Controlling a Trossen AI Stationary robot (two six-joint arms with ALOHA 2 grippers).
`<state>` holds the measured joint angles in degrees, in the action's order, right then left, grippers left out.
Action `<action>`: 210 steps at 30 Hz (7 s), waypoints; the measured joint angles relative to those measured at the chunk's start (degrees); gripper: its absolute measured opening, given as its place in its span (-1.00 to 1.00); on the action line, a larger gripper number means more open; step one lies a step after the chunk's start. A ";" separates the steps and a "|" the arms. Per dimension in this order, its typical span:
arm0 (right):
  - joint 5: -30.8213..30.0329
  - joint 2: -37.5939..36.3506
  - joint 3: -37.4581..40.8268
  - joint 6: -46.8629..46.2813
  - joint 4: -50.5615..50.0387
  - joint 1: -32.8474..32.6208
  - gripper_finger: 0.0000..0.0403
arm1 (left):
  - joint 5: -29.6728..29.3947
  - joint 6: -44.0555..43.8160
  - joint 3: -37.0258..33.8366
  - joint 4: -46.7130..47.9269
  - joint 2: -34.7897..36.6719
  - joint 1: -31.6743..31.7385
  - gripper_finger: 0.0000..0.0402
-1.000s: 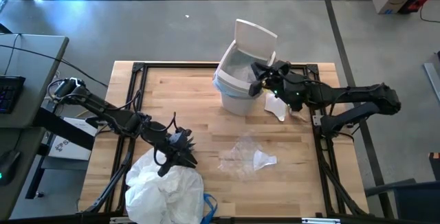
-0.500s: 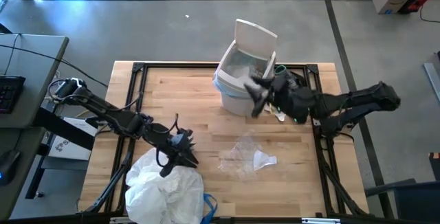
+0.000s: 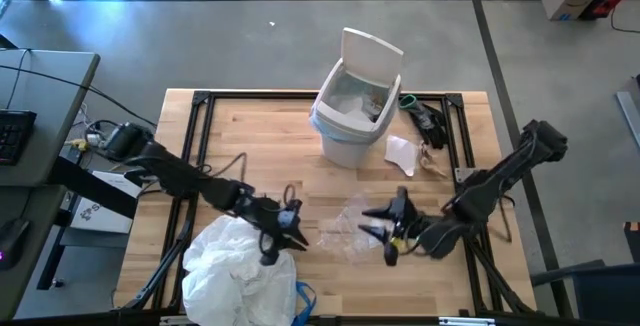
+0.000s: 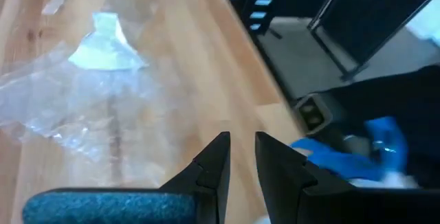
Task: Place trash/remove bag and relplace
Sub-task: Put the transparent plastic into the trash bin
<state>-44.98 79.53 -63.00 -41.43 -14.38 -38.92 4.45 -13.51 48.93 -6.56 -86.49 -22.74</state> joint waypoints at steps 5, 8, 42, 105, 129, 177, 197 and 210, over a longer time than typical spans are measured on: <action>-0.62 5.86 0.00 -5.97 -0.23 -1.80 -0.24 | 0.06 3.66 3.33 -0.20 -8.66 2.08 -0.71; -0.60 8.30 0.00 -8.23 -0.21 -2.01 -0.24 | 1.19 5.38 5.46 0.78 -13.61 2.52 -0.68; -4.57 10.10 0.04 -9.09 0.06 -2.49 -0.24 | -2.35 9.27 14.47 3.34 -27.83 3.67 -0.09; -16.50 10.10 0.07 -5.00 4.19 -0.94 -0.24 | -11.69 20.46 15.60 8.76 8.70 16.53 -1.00; -5.58 6.68 0.07 -13.84 15.49 8.20 -0.24 | 9.60 11.55 68.85 57.63 -13.48 47.43 -1.00; 23.16 3.67 0.07 -25.82 -21.51 13.18 -0.24 | 12.99 10.97 75.30 82.92 0.81 28.58 -0.22; 32.78 12.45 0.04 -26.62 -28.33 18.55 -0.24 | -3.99 12.11 67.65 54.57 4.26 5.99 -0.22; 36.69 19.32 0.04 -25.28 -24.56 20.71 -0.24 | 3.64 2.61 67.65 48.09 4.16 5.11 -0.22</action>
<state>-8.29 98.85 -62.96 -66.71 -38.94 -18.21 8.09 -10.90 116.57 41.53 -82.32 -17.64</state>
